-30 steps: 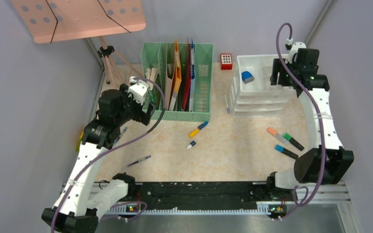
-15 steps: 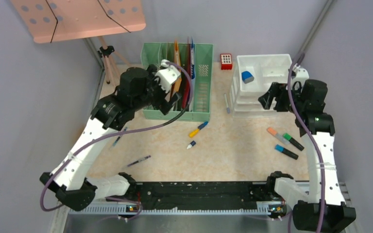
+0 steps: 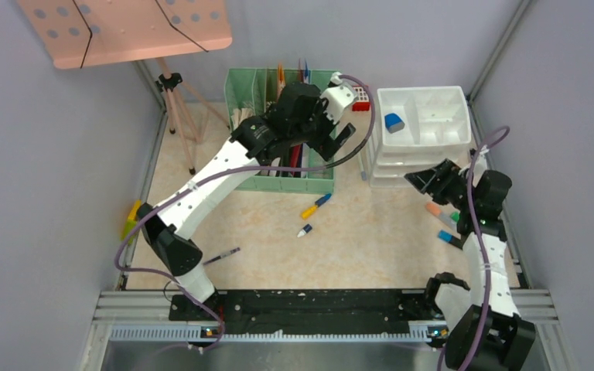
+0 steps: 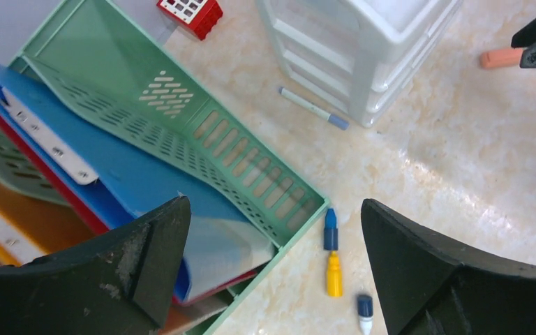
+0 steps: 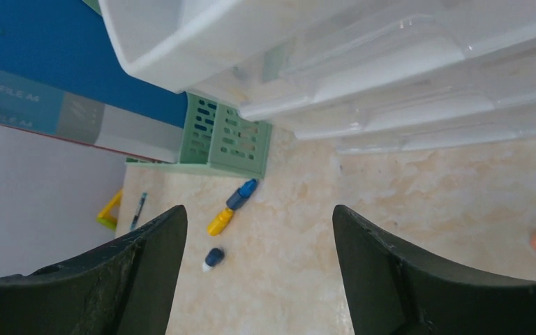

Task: Organize the desk
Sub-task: Move the storage box to the center of the board.

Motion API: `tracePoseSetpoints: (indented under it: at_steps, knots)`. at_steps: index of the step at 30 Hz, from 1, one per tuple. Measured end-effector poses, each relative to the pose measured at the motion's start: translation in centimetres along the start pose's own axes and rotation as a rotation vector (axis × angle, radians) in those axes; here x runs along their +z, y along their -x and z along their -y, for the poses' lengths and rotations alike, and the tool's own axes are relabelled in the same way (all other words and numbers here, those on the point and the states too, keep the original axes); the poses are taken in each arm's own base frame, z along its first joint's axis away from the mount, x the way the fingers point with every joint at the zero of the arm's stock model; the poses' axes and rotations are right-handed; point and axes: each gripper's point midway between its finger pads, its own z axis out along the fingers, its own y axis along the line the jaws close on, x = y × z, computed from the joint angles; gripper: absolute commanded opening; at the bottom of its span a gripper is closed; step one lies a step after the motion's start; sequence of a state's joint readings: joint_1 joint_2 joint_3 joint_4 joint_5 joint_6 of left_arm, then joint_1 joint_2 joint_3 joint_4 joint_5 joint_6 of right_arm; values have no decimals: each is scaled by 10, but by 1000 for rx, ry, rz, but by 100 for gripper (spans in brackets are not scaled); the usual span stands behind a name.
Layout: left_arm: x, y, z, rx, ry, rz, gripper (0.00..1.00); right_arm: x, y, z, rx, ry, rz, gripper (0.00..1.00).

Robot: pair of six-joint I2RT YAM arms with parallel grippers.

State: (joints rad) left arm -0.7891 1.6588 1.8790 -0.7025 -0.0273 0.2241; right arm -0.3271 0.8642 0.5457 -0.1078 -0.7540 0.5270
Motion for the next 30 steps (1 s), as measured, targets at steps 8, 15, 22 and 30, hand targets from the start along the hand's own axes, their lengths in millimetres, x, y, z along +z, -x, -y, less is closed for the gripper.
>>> tracePoseSetpoints:
  at_steps: [8,15,22,30]
  knots:
    - [35,7,9,-82,-31,33,98,14,31,-16,56,155,131,73]
    - [49,24,8,-144,-23,95,98,25,48,-16,99,214,178,72]
    - [66,25,14,-224,-36,98,98,31,50,-12,126,227,184,71]
    - [70,24,17,-252,-47,96,98,37,47,-3,158,224,176,71]
